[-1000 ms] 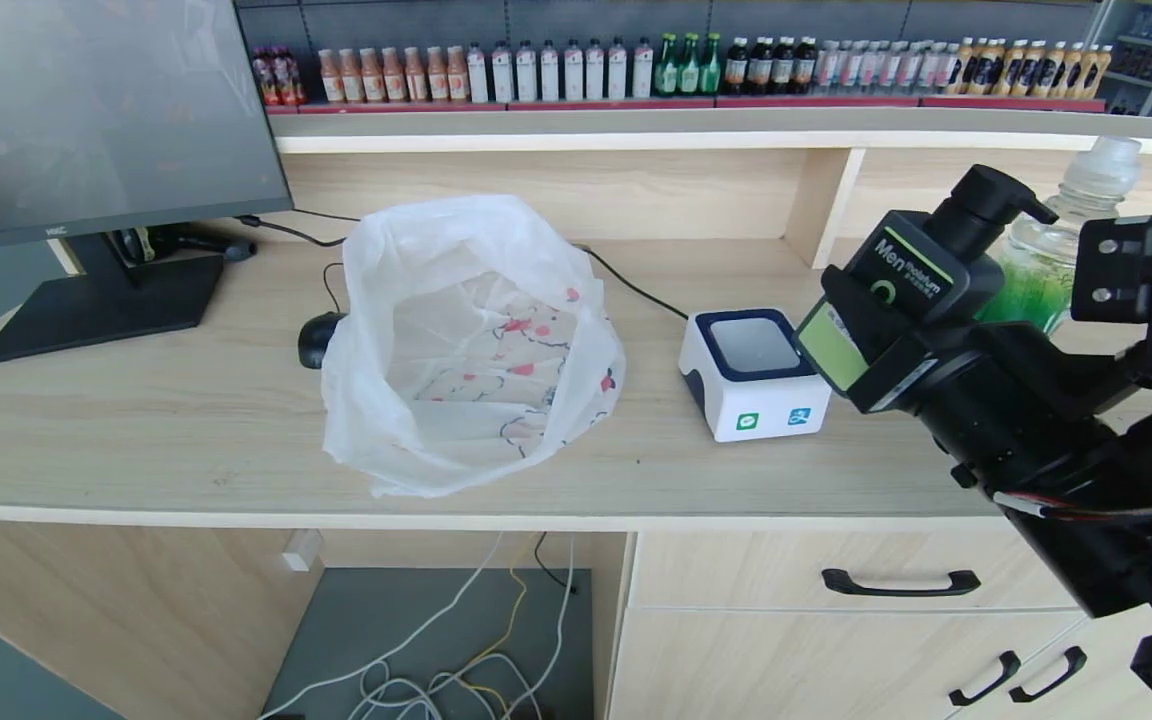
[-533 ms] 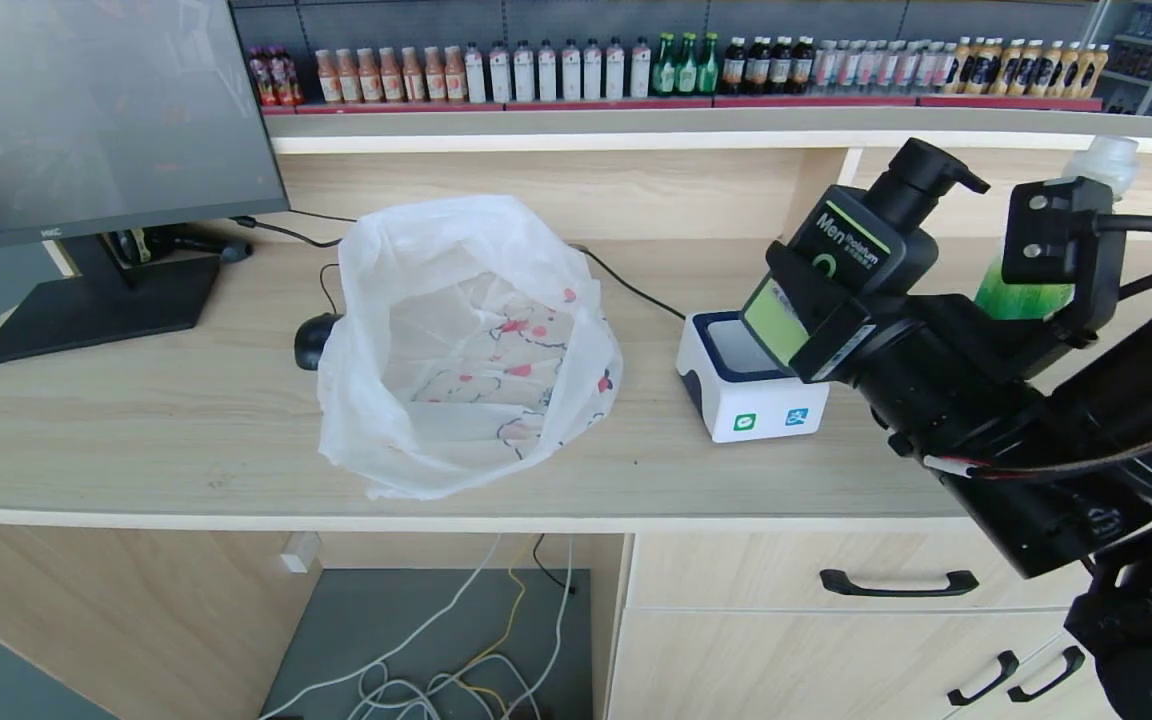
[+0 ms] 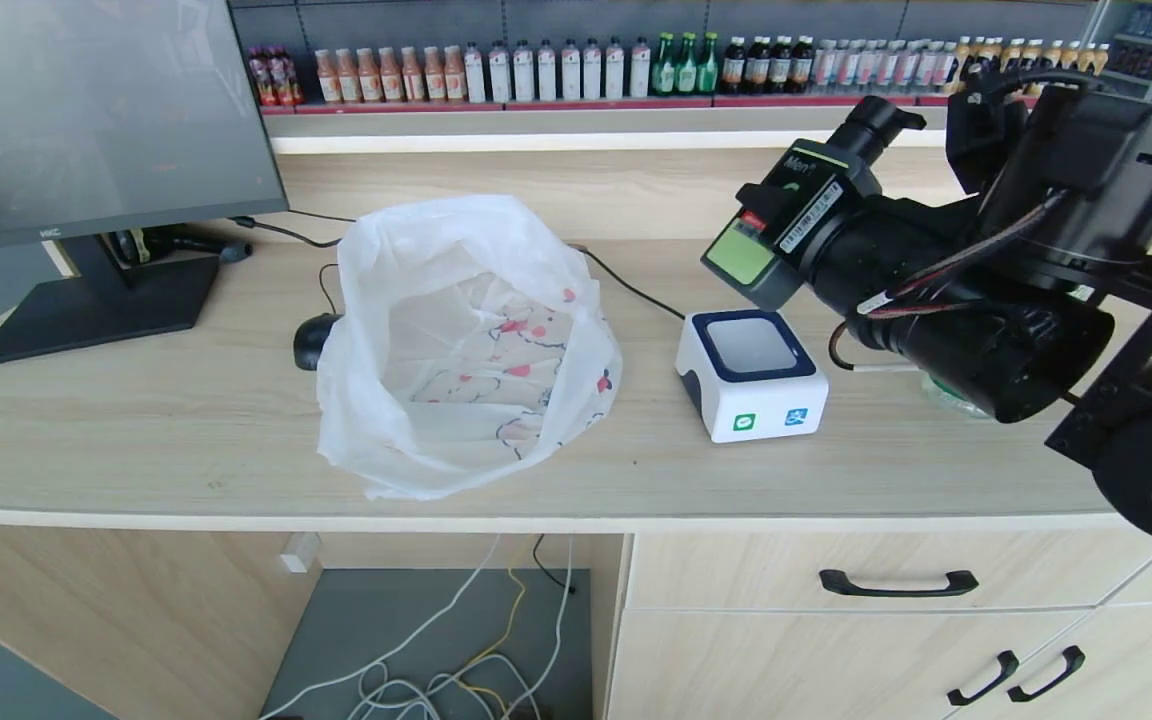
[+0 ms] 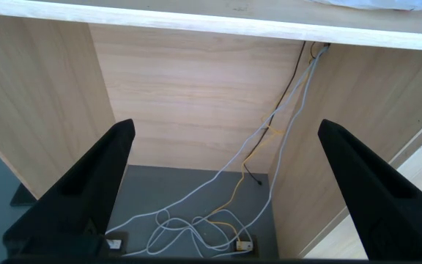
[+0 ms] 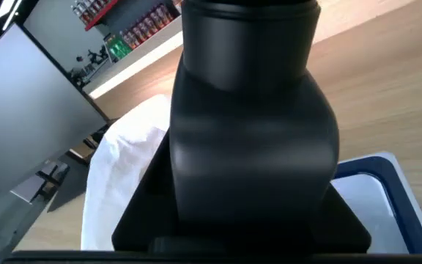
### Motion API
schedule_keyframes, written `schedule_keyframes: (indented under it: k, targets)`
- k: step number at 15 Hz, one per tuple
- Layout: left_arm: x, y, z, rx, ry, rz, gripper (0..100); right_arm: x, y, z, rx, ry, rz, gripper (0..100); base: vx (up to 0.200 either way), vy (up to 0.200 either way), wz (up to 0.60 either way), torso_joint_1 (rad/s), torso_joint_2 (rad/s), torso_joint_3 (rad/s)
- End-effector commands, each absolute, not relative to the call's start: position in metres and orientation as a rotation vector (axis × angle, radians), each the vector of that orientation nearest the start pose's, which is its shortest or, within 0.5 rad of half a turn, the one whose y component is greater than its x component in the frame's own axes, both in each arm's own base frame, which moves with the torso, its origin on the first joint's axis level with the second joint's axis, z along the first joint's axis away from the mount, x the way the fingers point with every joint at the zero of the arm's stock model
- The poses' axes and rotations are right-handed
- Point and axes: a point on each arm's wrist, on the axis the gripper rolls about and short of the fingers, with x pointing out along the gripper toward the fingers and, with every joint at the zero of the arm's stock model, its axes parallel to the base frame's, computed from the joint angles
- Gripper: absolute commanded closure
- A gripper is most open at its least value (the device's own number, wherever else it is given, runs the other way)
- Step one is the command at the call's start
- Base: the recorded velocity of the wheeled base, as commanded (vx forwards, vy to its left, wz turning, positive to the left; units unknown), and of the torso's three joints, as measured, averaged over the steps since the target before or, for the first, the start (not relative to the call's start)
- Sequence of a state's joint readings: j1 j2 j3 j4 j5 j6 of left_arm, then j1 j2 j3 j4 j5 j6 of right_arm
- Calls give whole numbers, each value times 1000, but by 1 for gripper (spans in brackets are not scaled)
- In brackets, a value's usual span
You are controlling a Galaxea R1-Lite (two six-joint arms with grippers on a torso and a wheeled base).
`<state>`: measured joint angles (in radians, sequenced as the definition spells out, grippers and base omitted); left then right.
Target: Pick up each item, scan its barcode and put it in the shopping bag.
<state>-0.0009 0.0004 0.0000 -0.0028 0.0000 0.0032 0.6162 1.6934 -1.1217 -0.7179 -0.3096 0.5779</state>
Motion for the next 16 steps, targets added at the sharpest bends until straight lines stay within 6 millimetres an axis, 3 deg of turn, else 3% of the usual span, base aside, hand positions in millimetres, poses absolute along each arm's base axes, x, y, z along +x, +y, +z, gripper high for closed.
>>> schedule_keyframes:
  k: [1, 7, 16]
  targets:
    - [-23, 0, 76, 3, -3, 0, 0, 277, 174, 301, 745, -28, 290, 100, 0, 0, 0, 0, 0, 0]
    - [-23, 0, 76, 3, -3, 0, 0, 280, 175, 296, 932, 56, 263, 100, 0, 0, 0, 0, 0, 0]
    - [-23, 0, 76, 3, -3, 0, 0, 293, 174, 252, 926, 169, 177, 100, 0, 0, 0, 0, 0, 0]
